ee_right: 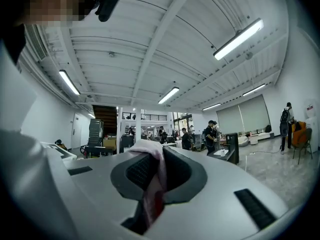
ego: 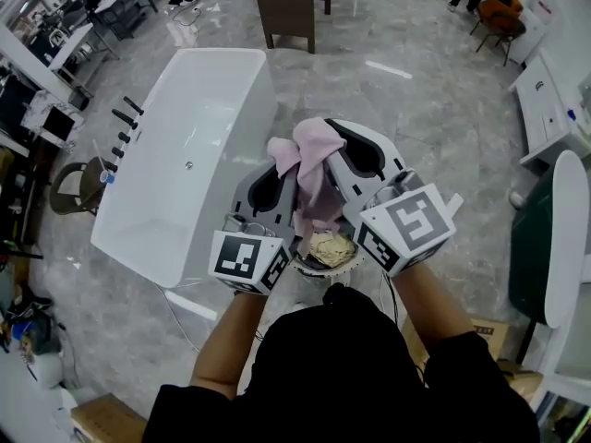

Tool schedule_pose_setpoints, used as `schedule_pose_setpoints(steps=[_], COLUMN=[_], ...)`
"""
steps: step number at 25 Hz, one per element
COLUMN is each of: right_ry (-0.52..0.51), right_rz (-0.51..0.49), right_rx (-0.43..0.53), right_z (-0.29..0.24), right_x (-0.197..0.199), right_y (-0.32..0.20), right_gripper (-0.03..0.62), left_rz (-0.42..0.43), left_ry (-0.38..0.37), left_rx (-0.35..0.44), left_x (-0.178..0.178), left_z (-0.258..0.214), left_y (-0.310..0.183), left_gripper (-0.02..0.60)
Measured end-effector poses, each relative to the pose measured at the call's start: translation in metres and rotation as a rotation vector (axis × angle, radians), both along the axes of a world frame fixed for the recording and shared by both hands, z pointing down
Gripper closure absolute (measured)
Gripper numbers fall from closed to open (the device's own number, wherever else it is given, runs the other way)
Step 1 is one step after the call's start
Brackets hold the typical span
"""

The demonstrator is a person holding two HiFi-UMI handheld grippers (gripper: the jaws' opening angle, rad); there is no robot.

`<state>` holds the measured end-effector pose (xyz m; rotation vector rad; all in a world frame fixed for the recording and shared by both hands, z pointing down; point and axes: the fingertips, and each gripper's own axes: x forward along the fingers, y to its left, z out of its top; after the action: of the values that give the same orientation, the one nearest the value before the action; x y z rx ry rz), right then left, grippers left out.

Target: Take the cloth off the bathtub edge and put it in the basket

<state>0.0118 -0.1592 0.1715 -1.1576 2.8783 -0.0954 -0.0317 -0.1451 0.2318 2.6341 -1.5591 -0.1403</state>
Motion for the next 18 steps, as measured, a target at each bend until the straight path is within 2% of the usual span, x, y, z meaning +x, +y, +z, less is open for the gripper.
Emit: schedule_pose_setpoints(steps=[6,18], right_ry=[0.028,0.119], right_rz=[-0.013,-0.12], right_rx=[-0.059,-0.194], right_z=[0.048,0.161], right_x=[0.013,0.023], right_y=[-0.01,-0.013], right_gripper=[0.548,0.548], left_rz=[-0.003,-0.086], left_ry=[-0.009,-0.059], left_rx=[-0.106,-0.269], left_x=[0.013,0.019], left_z=[0.047,0.15], left_y=[-0.014,-0.022], left_gripper=[0.557,0.557])
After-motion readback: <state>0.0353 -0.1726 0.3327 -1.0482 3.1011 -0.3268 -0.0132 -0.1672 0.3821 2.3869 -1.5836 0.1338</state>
